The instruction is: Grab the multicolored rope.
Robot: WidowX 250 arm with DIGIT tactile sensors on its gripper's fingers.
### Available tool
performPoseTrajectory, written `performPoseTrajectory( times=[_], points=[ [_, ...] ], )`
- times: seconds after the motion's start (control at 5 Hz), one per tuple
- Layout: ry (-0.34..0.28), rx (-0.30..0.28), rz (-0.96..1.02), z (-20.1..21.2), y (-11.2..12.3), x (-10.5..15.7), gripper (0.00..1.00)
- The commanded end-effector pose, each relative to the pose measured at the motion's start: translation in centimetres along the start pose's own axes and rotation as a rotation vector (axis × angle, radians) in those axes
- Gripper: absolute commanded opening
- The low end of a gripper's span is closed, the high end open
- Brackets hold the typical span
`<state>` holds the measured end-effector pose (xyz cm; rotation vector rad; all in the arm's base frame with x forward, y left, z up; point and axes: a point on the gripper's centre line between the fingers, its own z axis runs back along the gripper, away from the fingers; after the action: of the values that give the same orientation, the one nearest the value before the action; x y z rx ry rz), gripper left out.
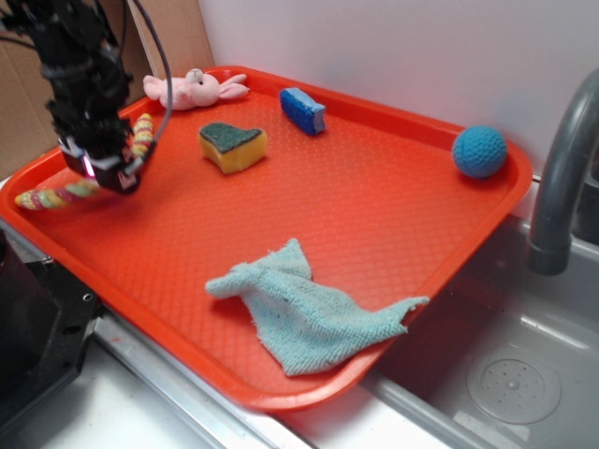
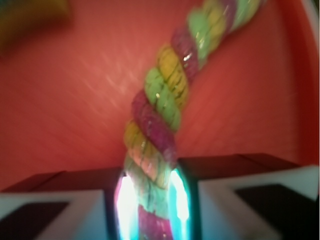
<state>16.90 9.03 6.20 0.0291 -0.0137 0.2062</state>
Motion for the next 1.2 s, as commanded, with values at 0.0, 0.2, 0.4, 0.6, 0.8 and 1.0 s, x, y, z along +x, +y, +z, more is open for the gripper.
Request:
performPoseTrajectory(
  times=[0.0, 0.2, 0.4, 0.6, 0.8, 1.0],
  points=[
    [-0.106, -0.034, 0.132, 10.9, -1.7, -0.2, 0.00],
    [-0.132, -0.059, 0.043, 14.7, -3.7, 0.0, 0.00],
    [-0.158, -0.031, -0.042, 15.6, -6.1, 0.5, 0.00],
    [-0.177, -0.024, -0.122, 15.7, -7.8, 0.5, 0.00],
    [-0.182, -0.027, -0.137, 16.0, -8.5, 0.3, 0.00],
    [-0.186, -0.043, -0.113, 16.0, -8.3, 0.3, 0.00]
  ],
)
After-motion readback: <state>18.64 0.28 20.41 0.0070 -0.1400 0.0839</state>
